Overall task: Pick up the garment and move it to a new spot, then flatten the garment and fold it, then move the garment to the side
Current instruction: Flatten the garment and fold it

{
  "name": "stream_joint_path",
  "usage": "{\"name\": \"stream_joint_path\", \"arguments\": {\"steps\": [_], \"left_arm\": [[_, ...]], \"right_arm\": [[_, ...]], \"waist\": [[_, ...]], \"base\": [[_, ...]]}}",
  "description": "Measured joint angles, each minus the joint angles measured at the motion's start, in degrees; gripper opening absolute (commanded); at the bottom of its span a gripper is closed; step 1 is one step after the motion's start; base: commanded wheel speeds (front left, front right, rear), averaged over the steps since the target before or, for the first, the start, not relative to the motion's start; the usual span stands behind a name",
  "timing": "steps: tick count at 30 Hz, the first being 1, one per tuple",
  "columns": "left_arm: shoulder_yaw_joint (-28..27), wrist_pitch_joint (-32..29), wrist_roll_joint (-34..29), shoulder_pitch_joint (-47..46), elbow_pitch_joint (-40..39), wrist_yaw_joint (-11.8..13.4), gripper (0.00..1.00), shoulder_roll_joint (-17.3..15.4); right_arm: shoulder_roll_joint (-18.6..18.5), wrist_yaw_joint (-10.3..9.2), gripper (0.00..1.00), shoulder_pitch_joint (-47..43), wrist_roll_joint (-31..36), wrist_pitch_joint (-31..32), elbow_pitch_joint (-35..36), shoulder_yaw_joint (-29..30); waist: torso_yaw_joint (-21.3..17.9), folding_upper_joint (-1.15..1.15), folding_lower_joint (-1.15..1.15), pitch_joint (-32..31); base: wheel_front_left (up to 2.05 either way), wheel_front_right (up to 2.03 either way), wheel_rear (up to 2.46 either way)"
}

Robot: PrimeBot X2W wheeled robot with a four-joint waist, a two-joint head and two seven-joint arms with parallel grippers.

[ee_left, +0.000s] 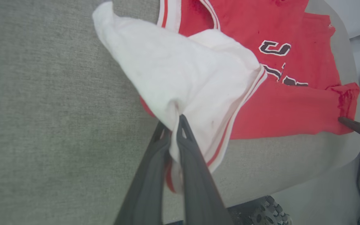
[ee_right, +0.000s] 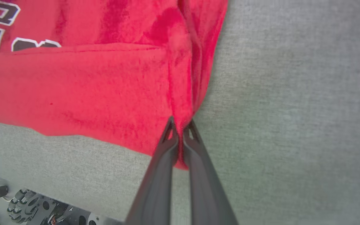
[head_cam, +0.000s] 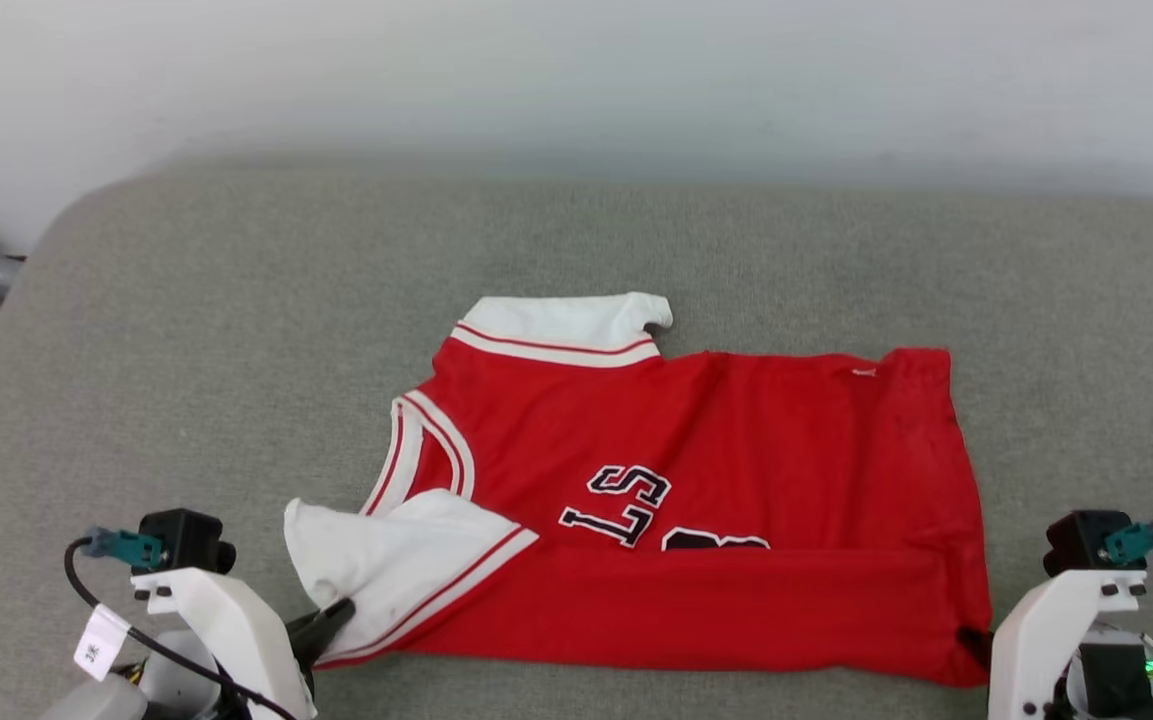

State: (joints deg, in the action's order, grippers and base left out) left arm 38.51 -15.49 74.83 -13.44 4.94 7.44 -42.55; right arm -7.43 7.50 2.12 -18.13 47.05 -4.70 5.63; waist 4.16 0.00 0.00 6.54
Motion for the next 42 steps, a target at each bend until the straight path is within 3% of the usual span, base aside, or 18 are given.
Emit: {"name": "stream_joint_path", "arguments": {"steps": [11, 17, 18, 19, 20, 21, 25, 27, 34, 37, 42], "left_arm": [[0.4, -0.2, 2.1, 8.0, -4.3, 4.7, 0.0, -2.2], [1.0, 0.9, 2.5, 10.5, -4.4, 5.1, 0.0, -1.2], [1.0, 1.7, 2.4, 10.5, -4.0, 4.8, 0.08, -0.7], [1.0, 1.9, 2.4, 10.4, -3.7, 4.6, 0.4, -0.1], [1.2, 1.9, 2.4, 10.2, -3.3, 4.2, 0.82, 0.4], [1.4, 2.0, 2.1, 9.8, -2.8, 4.0, 1.0, 0.9], [1.3, 3.5, 0.5, 7.6, -1.0, 2.9, 1.0, 1.8], [0.9, 5.4, -1.1, 6.6, -0.3, 2.6, 1.0, 1.9], [-2.8, 18.4, -8.3, 1.5, 2.2, 2.7, 1.0, 4.1], [-3.8, 22.7, -11.1, -1.3, 3.1, 2.7, 1.0, 5.1], [-5.6, 27.7, -15.7, -8.3, 3.6, 2.6, 1.0, 6.2]], "right_arm": [[0.4, 0.01, 0.0, -10.6, -1.4, 4.6, 8.8, 2.8], [2.3, 0.01, 0.0, -15.3, -1.2, 4.3, 10.2, 4.7], [2.6, 0.01, 0.07, -15.6, -1.2, 3.7, 9.9, 4.9], [2.8, 0.01, 0.4, -15.8, -1.4, 3.1, 9.3, 5.1], [3.1, 0.01, 0.98, -16.1, -1.6, 2.0, 8.9, 5.2], [3.2, 0.01, 1.0, -16.2, -1.7, 0.6, 8.6, 5.2], [3.3, 0.0, 1.0, -16.1, -2.5, -7.0, 8.0, 3.9], [3.3, 0.01, 1.0, -15.5, -2.0, -13.8, 9.0, 3.3], [3.5, 0.0, 1.0, -10.9, 2.0, -34.1, 9.8, 2.7], [3.7, 0.01, 1.0, -8.8, 3.6, -38.8, 10.7, 2.6], [4.0, 0.01, 1.0, -4.8, 5.1, -41.6, 13.6, 1.9]], "waist": [[0.8, 0.0, -0.01, -7.8], [0.6, 0.0, 0.0, -8.1], [0.5, 0.0, 0.0, -7.9], [0.5, 0.0, -0.01, -7.7], [0.4, 0.0, -0.01, -7.5], [0.4, 0.0, 0.0, -7.3], [-0.1, 0.0, 0.0, -6.9], [-0.5, 0.0, 0.0, -6.9], [-2.5, 0.0, 0.0, -7.0], [-3.3, 0.0, 0.0, -6.5], [-4.8, 0.0, 0.0, -3.6]], "base": [[0.0, 0.0, 0.0], [0.0, 0.0, 0.0], [0.0, 0.0, 0.0], [0.0, 0.0, 0.0], [0.0, 0.0, 0.0], [0.0, 0.0, 0.0], [0.0, 0.0, 0.0], [0.0, 0.0, 0.0], [0.0, 0.0, 0.0], [0.0, 0.0, 0.0], [0.0, 0.0, 0.0]]}}
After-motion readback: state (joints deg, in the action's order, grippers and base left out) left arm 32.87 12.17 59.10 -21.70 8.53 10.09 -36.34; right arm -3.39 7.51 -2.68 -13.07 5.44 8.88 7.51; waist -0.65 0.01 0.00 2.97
